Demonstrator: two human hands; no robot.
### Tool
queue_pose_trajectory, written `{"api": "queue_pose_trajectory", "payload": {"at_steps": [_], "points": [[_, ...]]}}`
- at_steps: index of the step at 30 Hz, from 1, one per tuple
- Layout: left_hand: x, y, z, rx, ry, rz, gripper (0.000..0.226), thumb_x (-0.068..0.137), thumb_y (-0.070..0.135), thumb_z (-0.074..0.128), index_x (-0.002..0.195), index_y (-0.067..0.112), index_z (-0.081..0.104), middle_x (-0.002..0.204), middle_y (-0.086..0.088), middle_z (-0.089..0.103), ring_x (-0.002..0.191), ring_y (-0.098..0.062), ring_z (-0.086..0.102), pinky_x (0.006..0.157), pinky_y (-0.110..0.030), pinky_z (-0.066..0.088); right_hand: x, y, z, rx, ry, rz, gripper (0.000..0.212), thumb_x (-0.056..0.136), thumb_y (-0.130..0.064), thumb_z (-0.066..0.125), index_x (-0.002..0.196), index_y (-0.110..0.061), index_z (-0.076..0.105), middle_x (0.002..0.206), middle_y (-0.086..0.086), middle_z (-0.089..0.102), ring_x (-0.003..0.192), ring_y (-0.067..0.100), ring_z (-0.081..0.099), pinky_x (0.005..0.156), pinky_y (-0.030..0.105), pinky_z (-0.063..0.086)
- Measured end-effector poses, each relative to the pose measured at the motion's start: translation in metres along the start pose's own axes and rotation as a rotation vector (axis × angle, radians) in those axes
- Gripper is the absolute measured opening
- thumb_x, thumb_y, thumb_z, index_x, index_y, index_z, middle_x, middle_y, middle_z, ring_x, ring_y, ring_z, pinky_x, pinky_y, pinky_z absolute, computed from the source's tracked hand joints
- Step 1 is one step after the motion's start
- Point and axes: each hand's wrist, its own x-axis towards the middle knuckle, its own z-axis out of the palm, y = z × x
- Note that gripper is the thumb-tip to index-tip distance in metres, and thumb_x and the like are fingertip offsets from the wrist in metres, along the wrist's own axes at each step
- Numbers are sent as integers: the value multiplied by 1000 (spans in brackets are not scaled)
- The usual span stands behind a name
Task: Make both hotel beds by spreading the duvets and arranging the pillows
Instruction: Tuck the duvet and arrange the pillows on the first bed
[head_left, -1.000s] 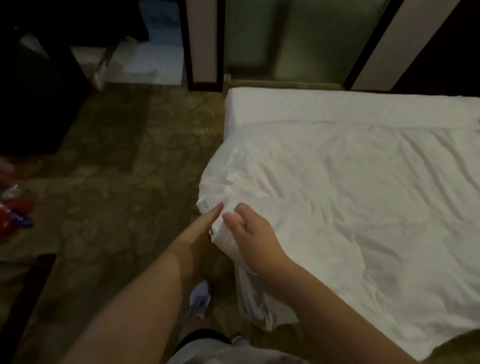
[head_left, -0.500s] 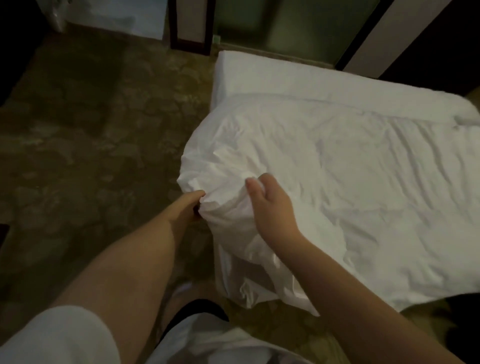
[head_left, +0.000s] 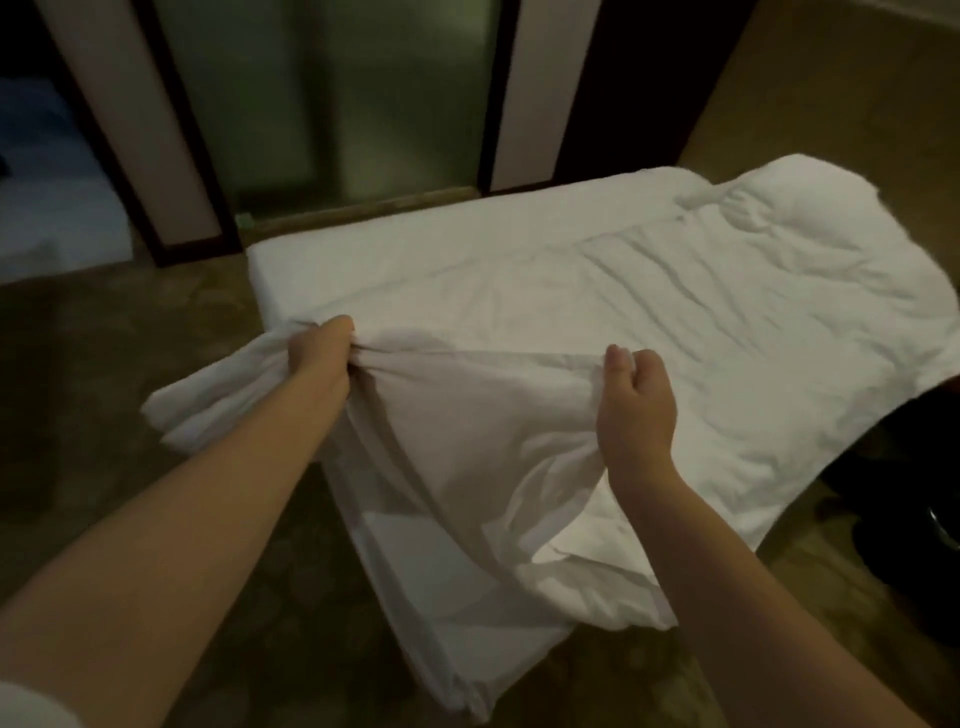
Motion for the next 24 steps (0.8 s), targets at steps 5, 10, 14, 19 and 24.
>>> {"api": "queue_pose_trajectory", "payload": {"at_steps": [5,10,14,19,24], "points": [[-81,43,127,143,-81,307,18,82,18,57,97,9,54,86,-1,58,88,-21,55,73,-33,46,64,21,-95,128,234,-63,29,100,-22,43,73,-14,37,65,-5,38,53,-2,39,55,14,33],[-164,32,261,278,-62,484,37,80,21,58,109,-2,63,111,-14,63,100,-30,58,87,-43,48,134,91,-206,171,295,7,30,101,-23,42,73,-14,37,66,-2,40,57,5,37,56,19,32],[-230,13,371,335,-88,591,27,82,20,58,97,-2,65,96,-15,64,86,-27,55,80,-41,47,196,142,-298,210,299,61,30,102,-27,39,76,-12,39,68,-1,41,59,9,38,54,18,33],[-312,2,502,458,-195,741,17,85,20,56,77,4,58,80,-16,57,75,-25,49,68,-38,39,273,190,-405,250,420,132,33,102,-27,40,71,-16,35,67,-3,37,58,9,34,54,20,30],[-344,-14,628,468,-229,763,33,84,16,55,54,10,41,60,-10,42,66,-22,38,63,-36,32,353,236,-471,263,474,142,33,102,-24,41,70,-15,35,66,-3,37,58,9,35,50,17,30]]}}
